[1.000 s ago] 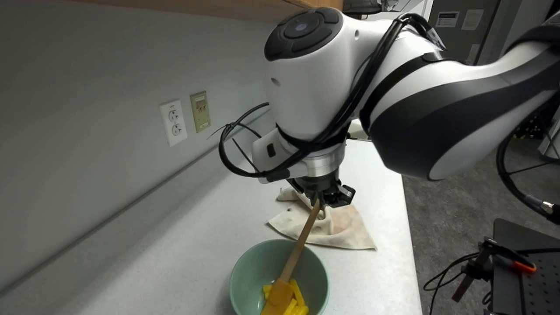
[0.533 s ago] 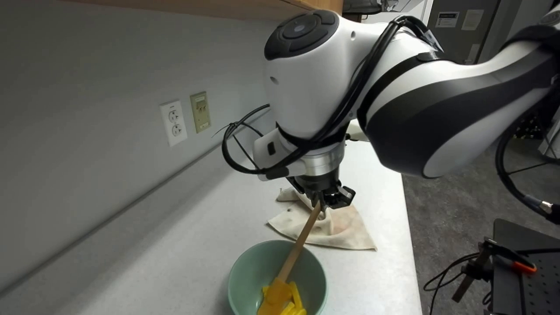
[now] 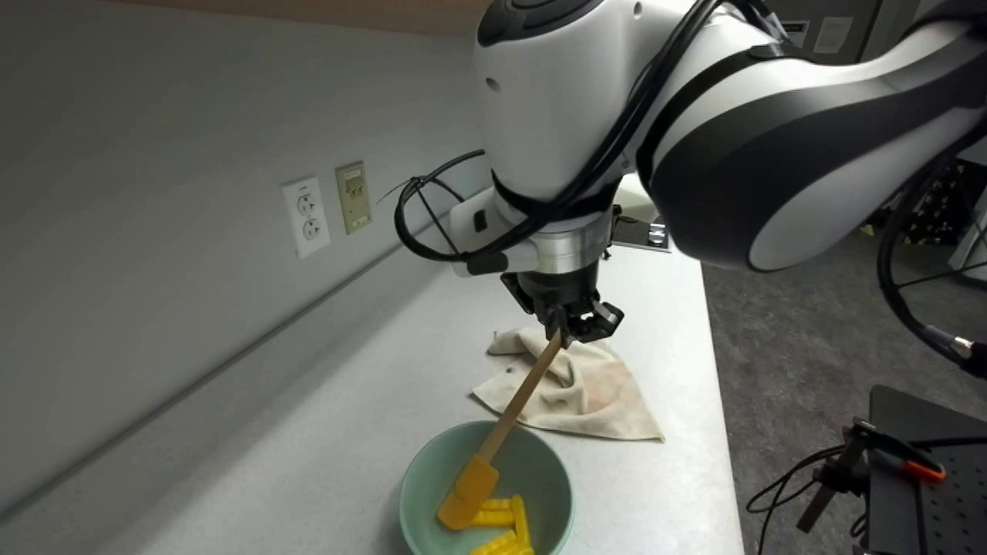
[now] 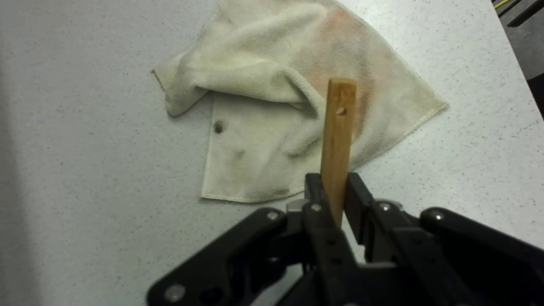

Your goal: Use the wooden spatula to stir the contents in the green bowl

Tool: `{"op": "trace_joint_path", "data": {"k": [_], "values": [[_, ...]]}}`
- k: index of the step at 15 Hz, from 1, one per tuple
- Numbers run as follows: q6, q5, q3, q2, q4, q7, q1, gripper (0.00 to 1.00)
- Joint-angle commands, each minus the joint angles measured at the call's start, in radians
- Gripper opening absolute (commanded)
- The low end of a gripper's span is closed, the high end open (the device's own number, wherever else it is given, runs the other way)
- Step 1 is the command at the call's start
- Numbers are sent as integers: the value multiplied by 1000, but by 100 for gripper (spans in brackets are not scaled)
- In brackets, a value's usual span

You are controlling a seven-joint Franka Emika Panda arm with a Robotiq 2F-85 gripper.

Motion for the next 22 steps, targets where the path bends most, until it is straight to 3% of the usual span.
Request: {"op": "trace_joint_path", "data": {"k": [1, 22], "values": [[23, 36, 4, -50, -27, -51, -20, 4], [113, 118, -4, -171, -123, -20, -21, 4]]}}
